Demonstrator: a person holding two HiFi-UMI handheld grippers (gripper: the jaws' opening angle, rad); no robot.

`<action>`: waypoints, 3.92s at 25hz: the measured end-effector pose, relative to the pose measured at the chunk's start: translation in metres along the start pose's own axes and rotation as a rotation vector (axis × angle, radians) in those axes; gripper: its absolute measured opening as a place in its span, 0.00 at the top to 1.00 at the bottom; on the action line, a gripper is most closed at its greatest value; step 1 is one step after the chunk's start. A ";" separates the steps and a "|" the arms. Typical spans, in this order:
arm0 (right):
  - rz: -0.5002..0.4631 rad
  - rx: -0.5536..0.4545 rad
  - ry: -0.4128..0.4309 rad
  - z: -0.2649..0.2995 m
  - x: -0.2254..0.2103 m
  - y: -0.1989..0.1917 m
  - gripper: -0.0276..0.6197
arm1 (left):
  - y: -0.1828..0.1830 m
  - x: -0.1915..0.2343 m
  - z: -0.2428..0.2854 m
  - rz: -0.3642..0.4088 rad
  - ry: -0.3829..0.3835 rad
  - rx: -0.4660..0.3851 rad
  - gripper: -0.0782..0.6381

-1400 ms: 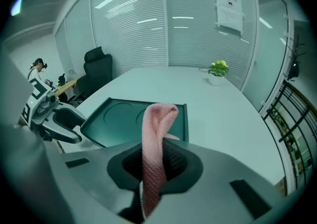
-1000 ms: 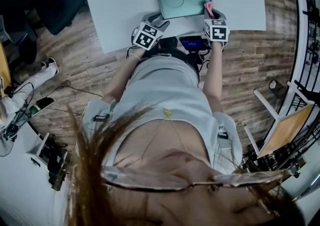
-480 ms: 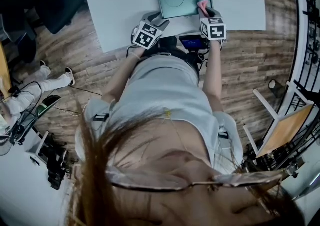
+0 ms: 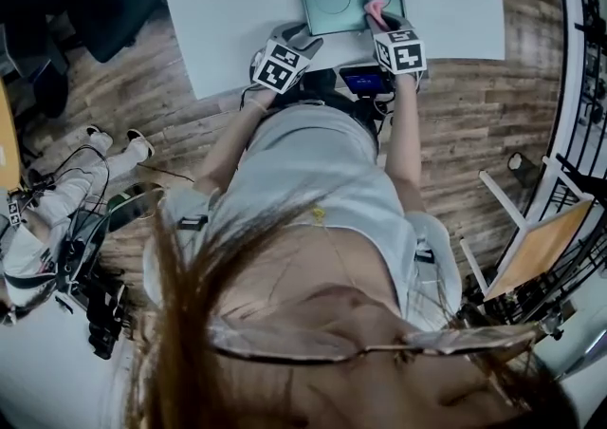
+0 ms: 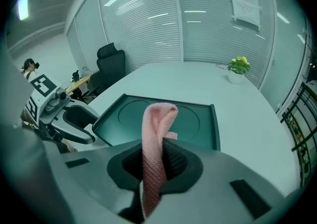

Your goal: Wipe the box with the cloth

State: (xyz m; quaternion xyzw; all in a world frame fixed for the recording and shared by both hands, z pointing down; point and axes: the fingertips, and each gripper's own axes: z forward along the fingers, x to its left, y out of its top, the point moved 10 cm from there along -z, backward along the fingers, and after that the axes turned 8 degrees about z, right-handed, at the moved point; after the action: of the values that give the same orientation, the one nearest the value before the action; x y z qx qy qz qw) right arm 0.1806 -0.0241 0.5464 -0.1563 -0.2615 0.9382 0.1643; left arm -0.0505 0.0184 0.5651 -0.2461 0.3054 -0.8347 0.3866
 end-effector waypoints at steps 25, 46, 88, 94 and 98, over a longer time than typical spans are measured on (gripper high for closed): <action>-0.076 0.072 0.200 0.020 0.041 0.014 0.90 | 0.001 -0.004 -0.004 -0.004 -0.022 -0.014 0.59; -0.144 0.098 0.297 0.035 0.085 0.025 0.90 | 0.000 -0.002 -0.013 -0.011 -0.010 -0.015 0.59; -0.151 0.085 0.304 0.026 0.050 0.018 0.90 | 0.005 -0.003 -0.009 -0.018 0.017 -0.008 0.59; -0.162 0.082 0.239 0.018 0.035 0.016 0.90 | 0.011 -0.004 -0.013 -0.018 0.031 -0.017 0.59; -0.218 0.079 0.175 0.013 0.028 0.015 0.90 | 0.019 -0.001 -0.017 -0.019 0.046 -0.046 0.59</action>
State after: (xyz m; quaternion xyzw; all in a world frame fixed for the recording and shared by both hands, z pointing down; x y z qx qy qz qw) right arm 0.1473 -0.0314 0.5429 -0.2016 -0.2246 0.9072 0.2932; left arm -0.0517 0.0145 0.5401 -0.2383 0.3309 -0.8366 0.3659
